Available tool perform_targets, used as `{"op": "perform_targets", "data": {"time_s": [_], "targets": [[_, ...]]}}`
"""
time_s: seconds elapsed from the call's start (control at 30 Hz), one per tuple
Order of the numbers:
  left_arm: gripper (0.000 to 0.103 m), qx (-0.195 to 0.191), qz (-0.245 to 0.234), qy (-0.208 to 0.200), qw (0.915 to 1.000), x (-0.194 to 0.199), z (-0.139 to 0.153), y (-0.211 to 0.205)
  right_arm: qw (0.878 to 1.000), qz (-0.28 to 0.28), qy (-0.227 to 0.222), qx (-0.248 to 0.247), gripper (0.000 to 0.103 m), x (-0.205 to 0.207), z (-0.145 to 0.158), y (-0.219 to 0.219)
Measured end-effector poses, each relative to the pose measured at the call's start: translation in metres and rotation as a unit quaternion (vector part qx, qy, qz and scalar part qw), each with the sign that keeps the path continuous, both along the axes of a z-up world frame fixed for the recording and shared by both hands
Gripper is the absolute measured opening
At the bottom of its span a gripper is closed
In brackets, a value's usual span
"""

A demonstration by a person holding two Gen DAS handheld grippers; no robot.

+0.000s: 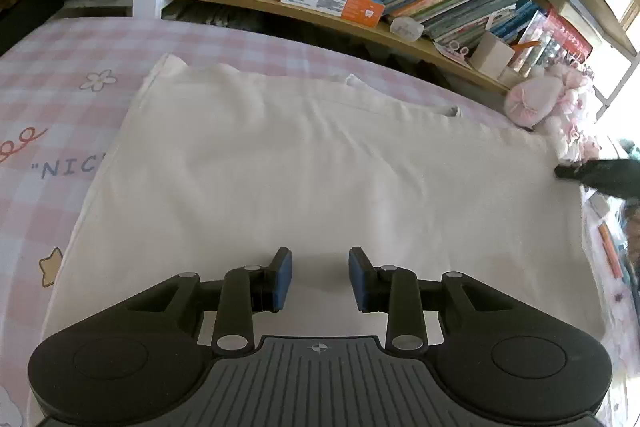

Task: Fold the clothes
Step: 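Smooth the folded shirt flat with both open grippers, then grasp the folded shirt edge with the right gripper, tug it straight, release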

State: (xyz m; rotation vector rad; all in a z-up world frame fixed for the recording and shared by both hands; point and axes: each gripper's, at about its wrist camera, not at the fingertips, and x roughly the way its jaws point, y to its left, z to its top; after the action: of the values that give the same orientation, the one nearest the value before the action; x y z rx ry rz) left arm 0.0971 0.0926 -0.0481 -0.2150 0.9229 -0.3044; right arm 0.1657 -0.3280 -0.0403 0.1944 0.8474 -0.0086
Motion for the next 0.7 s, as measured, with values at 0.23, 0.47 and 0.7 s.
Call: {"op": "perform_targets", "data": {"time_s": [0.23,0.47,0.7], "targets": [[0.032,0.016,0.042,-0.007,0.9989,-0.018,0.017,0.018,1.000,0.007,-0.018,-0.009,0.032,-0.034,0.024,-0.023],[0.032,0.016,0.053,-0.017,0.9983,-0.056,0.025,0.014,0.998,0.033,0.028,0.054,0.035,-0.138,0.025,-0.037],[0.032,0.062,0.025,-0.022,0.9975,-0.081,0.020,-0.013,0.975,-0.021,0.096,0.197,0.036,-0.203,-0.001,-0.041]]}}
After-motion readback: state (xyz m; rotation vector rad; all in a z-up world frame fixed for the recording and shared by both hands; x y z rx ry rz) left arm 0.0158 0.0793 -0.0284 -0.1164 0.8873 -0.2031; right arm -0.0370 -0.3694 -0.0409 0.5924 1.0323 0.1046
